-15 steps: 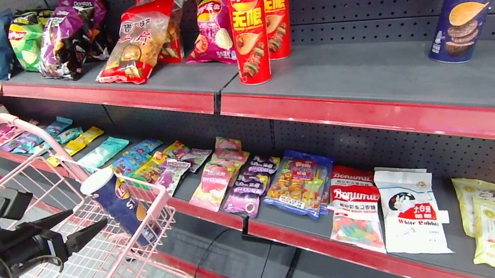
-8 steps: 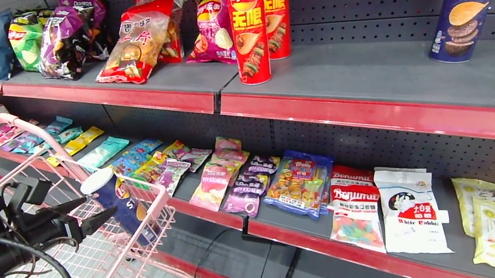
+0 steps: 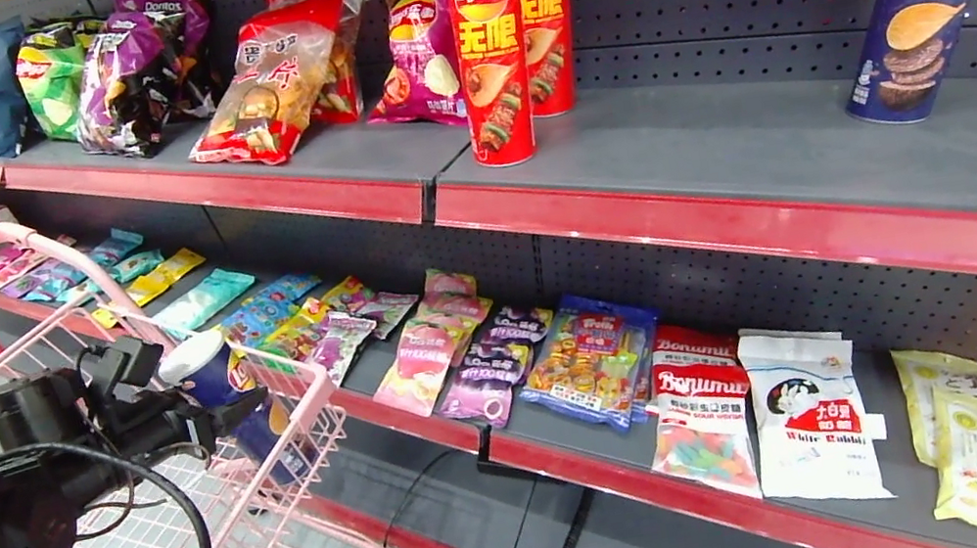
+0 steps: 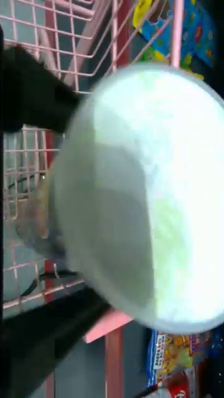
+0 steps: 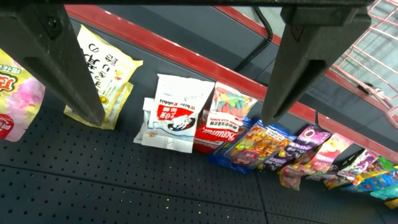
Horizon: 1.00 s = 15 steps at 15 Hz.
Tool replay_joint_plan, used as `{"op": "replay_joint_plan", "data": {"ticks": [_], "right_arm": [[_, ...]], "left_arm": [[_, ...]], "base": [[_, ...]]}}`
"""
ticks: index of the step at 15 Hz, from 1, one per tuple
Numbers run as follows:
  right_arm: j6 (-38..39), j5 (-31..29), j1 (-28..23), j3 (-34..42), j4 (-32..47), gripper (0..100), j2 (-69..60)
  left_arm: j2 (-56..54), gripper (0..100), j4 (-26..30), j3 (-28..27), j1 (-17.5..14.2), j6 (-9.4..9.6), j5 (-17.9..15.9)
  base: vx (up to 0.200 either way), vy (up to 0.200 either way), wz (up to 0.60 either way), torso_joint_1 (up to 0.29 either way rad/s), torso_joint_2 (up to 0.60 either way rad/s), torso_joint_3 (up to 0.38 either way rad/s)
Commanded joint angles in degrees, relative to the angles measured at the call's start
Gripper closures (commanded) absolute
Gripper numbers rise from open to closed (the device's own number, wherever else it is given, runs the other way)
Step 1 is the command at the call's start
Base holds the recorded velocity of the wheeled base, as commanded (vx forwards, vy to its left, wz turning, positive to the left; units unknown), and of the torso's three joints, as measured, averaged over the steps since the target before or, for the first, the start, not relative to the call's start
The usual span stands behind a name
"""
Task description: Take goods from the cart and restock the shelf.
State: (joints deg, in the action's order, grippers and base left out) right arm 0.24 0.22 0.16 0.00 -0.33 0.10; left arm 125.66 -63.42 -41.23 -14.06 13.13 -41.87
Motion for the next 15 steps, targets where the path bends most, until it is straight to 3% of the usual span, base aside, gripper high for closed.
{"op": "replay_joint_plan", "data": {"ticks": [1,4,5,6,7,8,9,11,15], "right_arm": [[0.02,-0.04,0.02,0.0,-0.02,0,0.08],[0.02,-0.04,0.02,0.0,-0.02,0,-0.01],[0.02,-0.04,0.02,0.0,-0.02,0,0.08],[0.02,0.04,0.02,0.0,-0.02,0,0.08],[-0.07,0.04,0.02,0.0,-0.02,0,0.08],[-0.07,0.04,0.02,0.0,-0.02,0,0.08],[-0.07,0.04,0.02,0.0,-0.02,0,-0.01],[-0.07,0.04,0.02,0.0,-0.02,0,0.08],[0.02,0.04,0.02,0.0,-0.02,0,0.08]], "left_arm": [[2.66,100,-3.12,0.45,0.34,-0.21,0.21],[0.99,100,-4.0,2.38,0.34,-0.56,0.21],[-3.84,100,-3.38,3.96,0.26,-4.34,0.21],[-6.04,100,-3.21,4.05,0.26,-6.36,0.21],[-15.45,100,0.75,4.23,0.78,-13.31,0.3],[-19.93,100,4.27,4.23,0.87,-14.89,0.3],[-29.6,100,13.85,3.44,0.87,-15.94,0.21],[-41.46,100,25.1,0.54,0.78,-16.21,0.04],[-57.28,100,33.18,0.97,0.52,-16.21,0.39]], "base": [[0.0,0.0,0.0,0.0,0.0,0.0],[0.0,0.0,0.0,0.0,0.0,0.0],[0.0,0.0,0.0,0.0,0.0,0.0],[0.0,0.0,0.0,0.0,0.0,0.0],[0.0,0.0,0.0,0.0,0.0,0.0],[0.0,0.0,0.0,0.0,0.0,0.0],[0.0,0.0,0.0,0.0,0.0,0.0],[0.0,0.0,0.0,0.0,0.0,0.0],[0.0,0.0,0.0,0.0,0.0,0.0]]}}
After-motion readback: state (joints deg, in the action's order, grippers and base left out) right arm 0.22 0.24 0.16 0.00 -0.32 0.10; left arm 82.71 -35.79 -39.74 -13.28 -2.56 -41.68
